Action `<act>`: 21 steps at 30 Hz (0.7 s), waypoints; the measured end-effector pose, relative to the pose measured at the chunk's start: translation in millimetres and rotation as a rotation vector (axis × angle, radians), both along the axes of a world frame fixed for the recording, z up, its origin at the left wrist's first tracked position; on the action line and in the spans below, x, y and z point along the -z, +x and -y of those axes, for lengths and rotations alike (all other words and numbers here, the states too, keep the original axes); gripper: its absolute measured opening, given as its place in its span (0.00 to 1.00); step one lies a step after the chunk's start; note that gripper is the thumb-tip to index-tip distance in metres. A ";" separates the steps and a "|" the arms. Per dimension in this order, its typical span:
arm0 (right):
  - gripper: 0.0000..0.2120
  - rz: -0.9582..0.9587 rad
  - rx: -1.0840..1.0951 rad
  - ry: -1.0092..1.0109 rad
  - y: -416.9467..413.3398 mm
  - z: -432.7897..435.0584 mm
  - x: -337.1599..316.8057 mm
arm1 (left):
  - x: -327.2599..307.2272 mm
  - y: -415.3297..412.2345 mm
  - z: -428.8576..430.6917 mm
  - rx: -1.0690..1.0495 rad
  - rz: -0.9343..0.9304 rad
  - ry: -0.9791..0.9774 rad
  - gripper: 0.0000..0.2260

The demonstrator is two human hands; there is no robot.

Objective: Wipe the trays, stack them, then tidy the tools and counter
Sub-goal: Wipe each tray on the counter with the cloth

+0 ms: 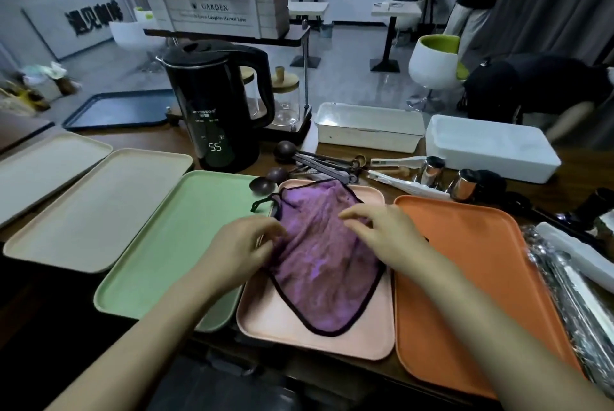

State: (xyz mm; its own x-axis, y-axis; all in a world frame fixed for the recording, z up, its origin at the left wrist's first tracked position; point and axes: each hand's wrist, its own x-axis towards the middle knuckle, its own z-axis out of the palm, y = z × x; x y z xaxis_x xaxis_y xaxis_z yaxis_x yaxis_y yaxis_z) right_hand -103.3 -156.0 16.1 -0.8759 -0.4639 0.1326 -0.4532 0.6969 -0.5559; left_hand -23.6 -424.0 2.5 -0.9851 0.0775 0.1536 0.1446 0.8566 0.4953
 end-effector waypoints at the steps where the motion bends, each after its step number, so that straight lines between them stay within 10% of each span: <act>1: 0.10 -0.032 0.009 0.027 -12.8 7.1 1.2 | 1.2 -7.7 -1.8 -0.028 -0.036 -0.040 0.13; 7: 0.18 -0.101 -0.051 0.336 -52.4 37.3 20.7 | 19.6 -24.7 -15.9 -0.089 -0.086 -0.329 0.09; 14: 0.14 0.041 -0.022 0.462 -7.9 -3.0 18.0 | 29.7 -31.0 -20.5 -0.113 0.024 -0.568 0.27; 21: 0.13 -0.079 0.007 0.352 -10.6 -16.2 6.1 | 24.2 -20.4 -23.1 -0.053 -0.187 -0.454 0.20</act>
